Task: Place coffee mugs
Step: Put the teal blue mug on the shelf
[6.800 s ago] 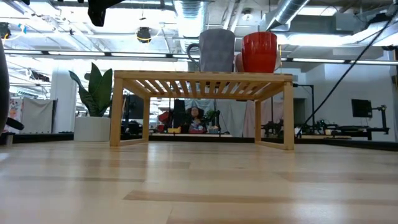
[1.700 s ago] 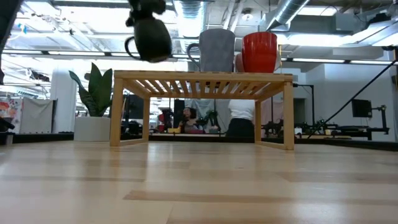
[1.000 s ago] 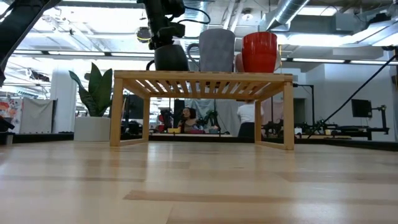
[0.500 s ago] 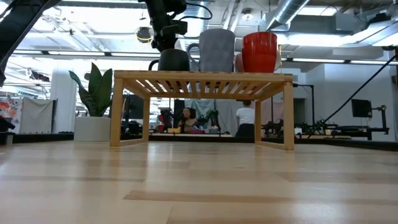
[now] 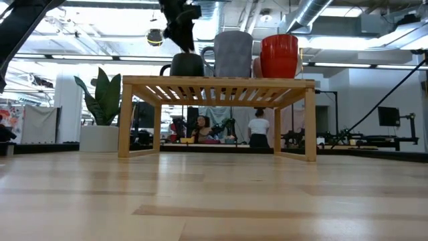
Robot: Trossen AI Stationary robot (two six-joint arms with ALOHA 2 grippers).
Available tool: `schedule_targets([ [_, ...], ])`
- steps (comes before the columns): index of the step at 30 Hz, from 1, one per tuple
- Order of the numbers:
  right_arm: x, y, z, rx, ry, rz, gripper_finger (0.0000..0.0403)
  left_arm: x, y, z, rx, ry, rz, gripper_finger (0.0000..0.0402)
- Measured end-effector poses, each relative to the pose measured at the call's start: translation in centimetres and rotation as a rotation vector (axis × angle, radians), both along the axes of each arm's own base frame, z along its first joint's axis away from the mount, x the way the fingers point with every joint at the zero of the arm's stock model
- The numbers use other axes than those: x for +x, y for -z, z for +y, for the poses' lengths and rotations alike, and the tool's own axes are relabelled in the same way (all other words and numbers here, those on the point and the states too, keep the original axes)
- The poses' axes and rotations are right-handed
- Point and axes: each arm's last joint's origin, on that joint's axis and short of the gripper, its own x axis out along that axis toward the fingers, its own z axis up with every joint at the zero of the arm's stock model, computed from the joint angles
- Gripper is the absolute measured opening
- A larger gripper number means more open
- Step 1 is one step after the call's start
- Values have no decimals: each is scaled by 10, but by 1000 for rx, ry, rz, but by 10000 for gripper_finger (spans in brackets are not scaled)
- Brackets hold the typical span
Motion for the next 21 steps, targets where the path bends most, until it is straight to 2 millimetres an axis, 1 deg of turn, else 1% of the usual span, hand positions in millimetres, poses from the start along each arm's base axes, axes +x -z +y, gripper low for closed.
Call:
schedule_targets([
  [4,2,-4,1,-39,-24,-27,217,-13,-16,-11,-12,-30,-90,204],
  [7,4,-7,0,-76,-39,-48,217,-21,-30,-20,-53,-29,-195,204],
  [12,-4,-15,-4,-98,-40,-82,217,-36,-59,-36,-58,26,-392,204],
  [15,-10,-18,-6,-96,-41,-90,217,-41,-72,-45,-50,75,-501,204],
  [18,-19,-21,-9,-97,-45,-86,217,-39,-74,-54,-39,133,-582,204],
  [21,-28,-21,-8,-102,-61,-69,217,-34,-65,-70,-23,213,-660,204],
])
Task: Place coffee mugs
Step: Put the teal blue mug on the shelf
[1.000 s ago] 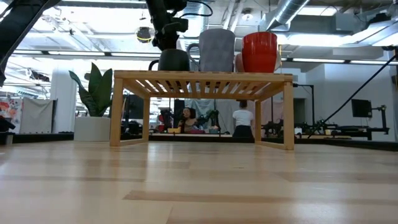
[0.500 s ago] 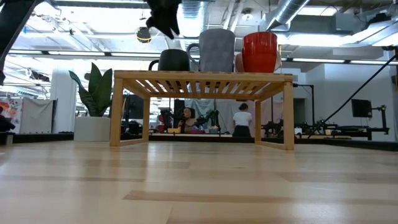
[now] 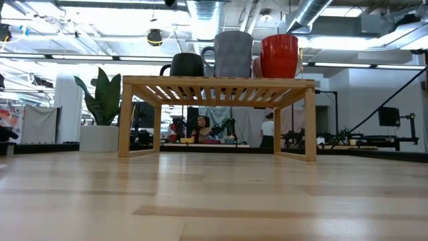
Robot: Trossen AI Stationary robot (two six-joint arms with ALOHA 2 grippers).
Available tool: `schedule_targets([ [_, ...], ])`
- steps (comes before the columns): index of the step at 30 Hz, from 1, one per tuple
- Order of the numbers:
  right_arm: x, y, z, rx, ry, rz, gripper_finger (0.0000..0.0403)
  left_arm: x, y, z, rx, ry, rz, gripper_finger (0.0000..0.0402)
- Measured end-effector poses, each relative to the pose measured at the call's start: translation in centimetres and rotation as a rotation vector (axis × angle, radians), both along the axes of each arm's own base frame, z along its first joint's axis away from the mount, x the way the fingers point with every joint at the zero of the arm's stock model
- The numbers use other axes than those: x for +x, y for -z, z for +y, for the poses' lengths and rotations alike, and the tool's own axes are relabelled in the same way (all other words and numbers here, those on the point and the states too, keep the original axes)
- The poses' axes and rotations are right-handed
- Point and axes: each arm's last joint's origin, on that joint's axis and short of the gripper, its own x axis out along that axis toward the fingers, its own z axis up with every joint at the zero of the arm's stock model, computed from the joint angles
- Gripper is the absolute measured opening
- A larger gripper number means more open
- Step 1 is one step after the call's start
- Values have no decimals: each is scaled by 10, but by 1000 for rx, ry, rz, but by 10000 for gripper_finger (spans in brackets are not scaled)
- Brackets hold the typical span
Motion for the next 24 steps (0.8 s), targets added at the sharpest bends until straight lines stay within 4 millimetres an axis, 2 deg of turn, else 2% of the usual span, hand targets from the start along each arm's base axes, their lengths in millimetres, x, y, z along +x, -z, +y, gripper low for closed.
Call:
schedule_targets([
  [6,-19,7,4,27,-56,107,217,5,44,-46,107,145,-219,204],
  [10,-33,21,6,157,-74,259,217,-9,72,-71,92,162,-401,204],
  [13,-41,33,13,255,-103,402,217,-20,91,-81,80,133,-456,204],
  [19,-54,71,43,417,-242,633,217,-39,98,-88,84,80,-471,204],
  [24,-69,95,65,531,-221,726,217,-45,92,-90,99,76,-508,204],
])
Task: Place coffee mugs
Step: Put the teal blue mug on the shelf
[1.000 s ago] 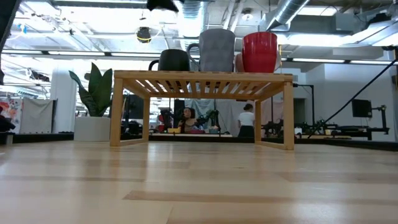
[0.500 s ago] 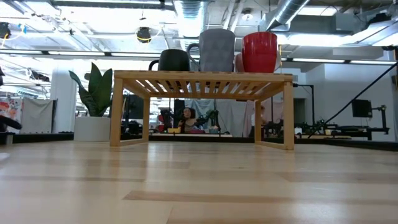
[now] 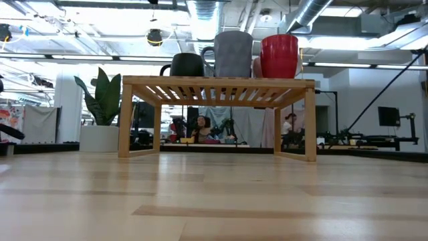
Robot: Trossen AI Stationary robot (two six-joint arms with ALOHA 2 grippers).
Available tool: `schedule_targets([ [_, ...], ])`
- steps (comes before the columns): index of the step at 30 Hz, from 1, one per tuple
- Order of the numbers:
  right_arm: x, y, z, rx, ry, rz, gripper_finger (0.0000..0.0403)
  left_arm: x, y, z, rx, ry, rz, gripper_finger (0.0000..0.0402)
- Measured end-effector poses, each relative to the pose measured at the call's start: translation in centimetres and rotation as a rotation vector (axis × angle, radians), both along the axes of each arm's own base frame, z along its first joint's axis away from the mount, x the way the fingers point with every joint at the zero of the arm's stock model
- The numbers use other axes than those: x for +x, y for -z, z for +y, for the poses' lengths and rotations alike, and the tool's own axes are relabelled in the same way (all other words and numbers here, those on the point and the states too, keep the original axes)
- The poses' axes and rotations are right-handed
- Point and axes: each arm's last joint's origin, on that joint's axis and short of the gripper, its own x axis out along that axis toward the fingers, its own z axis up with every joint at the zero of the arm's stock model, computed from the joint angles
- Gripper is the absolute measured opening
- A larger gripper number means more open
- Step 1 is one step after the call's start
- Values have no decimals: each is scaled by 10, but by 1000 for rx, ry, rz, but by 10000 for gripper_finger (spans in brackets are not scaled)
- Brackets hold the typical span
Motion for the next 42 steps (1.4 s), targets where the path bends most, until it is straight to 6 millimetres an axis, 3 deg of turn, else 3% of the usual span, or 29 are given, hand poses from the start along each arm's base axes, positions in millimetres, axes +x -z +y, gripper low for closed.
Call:
schedule_targets([
  [11,-11,55,23,15,311,266,217,2,2,2,36,-40,25,204],
  [29,7,97,48,-102,329,450,210,2,2,2,41,-42,25,204],
  [32,12,99,46,-95,361,458,176,2,2,2,42,-42,25,204],
  [37,30,100,34,-98,380,435,52,0,0,1,59,-46,22,204],
  [42,59,100,17,-85,411,285,42,-6,-10,-1,117,-60,5,204],
])
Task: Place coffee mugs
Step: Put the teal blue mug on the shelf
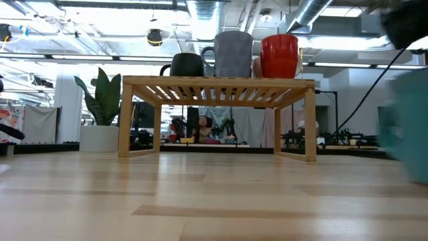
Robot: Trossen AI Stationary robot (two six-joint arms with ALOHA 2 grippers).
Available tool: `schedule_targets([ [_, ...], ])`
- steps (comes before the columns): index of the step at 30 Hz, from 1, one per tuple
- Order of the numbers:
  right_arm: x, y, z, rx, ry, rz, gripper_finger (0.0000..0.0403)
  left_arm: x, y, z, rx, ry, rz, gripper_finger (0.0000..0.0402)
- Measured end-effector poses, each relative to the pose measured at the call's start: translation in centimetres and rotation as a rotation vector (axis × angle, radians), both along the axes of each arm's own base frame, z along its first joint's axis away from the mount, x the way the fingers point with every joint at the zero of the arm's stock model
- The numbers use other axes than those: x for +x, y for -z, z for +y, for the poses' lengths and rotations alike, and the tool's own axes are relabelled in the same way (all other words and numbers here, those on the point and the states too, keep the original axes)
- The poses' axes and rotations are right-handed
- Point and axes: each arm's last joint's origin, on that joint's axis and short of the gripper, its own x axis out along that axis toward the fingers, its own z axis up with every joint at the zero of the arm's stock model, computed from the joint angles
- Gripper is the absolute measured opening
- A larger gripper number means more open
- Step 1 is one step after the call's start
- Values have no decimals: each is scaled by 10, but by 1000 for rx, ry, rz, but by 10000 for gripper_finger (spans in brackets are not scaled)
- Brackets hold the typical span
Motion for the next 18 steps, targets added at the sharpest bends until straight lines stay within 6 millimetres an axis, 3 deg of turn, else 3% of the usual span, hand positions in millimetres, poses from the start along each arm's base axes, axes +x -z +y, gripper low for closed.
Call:
schedule_targets([
  [8,57,4,-55,-67,100,-210,42,-13,-14,-5,92,-23,-30,204],
  [18,157,3,-104,-113,30,-352,41,-32,-21,-11,127,-51,-39,204],
])
